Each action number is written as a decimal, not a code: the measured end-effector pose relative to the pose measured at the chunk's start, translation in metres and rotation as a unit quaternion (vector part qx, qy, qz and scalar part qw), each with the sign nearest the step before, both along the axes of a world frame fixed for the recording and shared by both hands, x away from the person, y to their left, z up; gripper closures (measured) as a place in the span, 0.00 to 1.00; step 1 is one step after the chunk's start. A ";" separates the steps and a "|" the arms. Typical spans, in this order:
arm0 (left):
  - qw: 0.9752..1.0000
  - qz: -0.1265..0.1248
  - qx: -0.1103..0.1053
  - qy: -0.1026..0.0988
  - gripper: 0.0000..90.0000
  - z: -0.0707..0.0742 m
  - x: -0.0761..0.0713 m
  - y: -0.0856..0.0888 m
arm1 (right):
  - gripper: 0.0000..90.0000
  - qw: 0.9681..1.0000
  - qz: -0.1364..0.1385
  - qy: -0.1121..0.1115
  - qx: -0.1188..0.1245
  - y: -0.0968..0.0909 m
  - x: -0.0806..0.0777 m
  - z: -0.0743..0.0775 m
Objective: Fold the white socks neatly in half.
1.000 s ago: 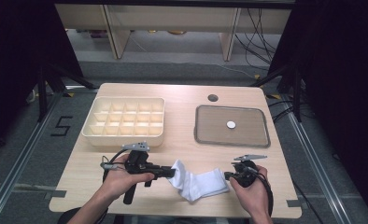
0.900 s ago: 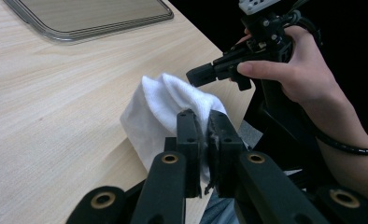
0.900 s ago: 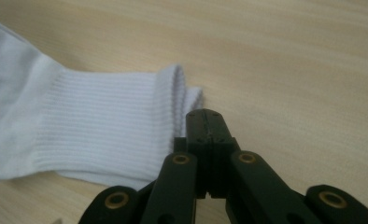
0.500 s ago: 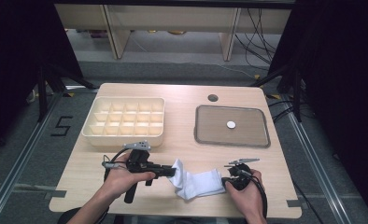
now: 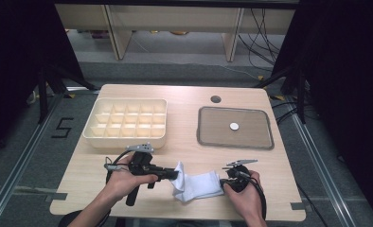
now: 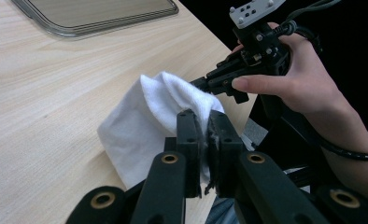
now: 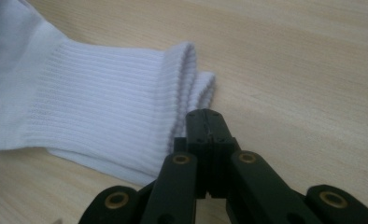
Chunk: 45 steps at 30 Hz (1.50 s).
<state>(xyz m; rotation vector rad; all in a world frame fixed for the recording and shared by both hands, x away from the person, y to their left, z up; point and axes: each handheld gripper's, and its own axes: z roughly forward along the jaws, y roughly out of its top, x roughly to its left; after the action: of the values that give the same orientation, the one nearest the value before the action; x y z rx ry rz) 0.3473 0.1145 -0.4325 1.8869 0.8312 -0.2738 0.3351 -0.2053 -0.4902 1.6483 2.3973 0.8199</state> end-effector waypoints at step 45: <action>1.000 0.006 0.028 0.007 0.93 -0.013 0.004 -0.004 | 1.00 0.999 0.032 0.003 0.012 0.027 -0.002 -0.001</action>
<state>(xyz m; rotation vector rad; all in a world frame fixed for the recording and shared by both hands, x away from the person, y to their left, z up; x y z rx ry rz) 0.3509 0.1103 -0.4454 1.9340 0.8662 -0.2586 0.3333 -0.1783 -0.4911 1.5916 2.4667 0.8565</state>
